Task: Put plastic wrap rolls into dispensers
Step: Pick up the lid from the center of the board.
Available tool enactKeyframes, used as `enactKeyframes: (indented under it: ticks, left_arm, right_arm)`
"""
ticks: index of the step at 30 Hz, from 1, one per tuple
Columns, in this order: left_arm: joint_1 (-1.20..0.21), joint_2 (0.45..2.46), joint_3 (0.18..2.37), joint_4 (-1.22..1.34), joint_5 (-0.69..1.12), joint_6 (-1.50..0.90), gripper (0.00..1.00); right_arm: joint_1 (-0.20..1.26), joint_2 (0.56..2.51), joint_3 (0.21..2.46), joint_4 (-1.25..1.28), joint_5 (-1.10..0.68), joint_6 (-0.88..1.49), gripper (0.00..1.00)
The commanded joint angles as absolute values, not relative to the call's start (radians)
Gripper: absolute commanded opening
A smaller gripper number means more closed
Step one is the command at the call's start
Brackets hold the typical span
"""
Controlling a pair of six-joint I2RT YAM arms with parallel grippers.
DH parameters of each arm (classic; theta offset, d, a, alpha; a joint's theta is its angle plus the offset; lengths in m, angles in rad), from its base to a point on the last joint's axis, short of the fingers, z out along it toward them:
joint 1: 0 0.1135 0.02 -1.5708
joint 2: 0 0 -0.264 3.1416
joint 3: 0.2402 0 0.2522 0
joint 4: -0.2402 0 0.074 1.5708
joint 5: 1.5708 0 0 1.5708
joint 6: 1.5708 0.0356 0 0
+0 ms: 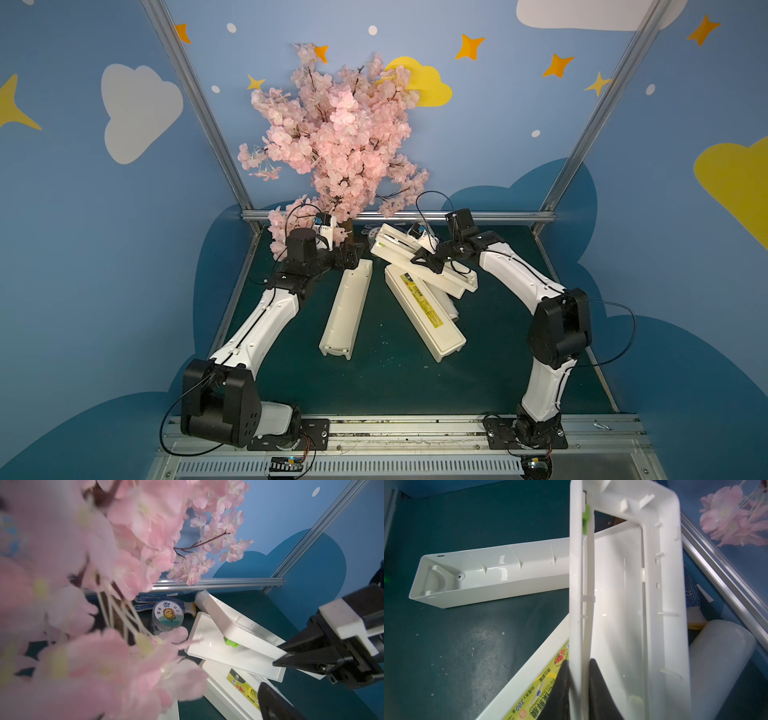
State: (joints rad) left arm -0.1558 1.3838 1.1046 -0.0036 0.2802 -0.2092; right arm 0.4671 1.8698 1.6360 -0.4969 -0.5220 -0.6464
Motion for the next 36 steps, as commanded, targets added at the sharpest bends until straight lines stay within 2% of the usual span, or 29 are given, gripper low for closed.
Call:
enactKeyframes:
  ticks: [1,9,18,31,36]
  left_arm:
    - [-0.109,1.415,1.157,-0.057,0.456,-0.213,1.0]
    - [-0.082,1.548,1.288,-0.07,0.735,-0.217,1.0]
    - [-0.079,1.662,1.395,-0.141,0.77,-0.072,1.0]
    - [-0.087,1.807,1.483,-0.057,0.962,-0.156,1.0]
    - [-0.092,1.782,1.441,-0.084,0.919,-0.057,1.0]
  right_arm:
    - [0.493,1.802,1.548,-0.333,-0.425,-0.722,0.0]
    - [0.541,1.721,1.415,-0.19,-0.358,-0.818,0.0]
    - [0.577,1.627,1.316,-0.066,-0.322,-0.913,0.0]
    - [0.627,1.615,1.302,-0.065,-0.263,-1.001,0.0]
    - [0.633,1.594,1.274,-0.012,-0.274,-1.026,0.0]
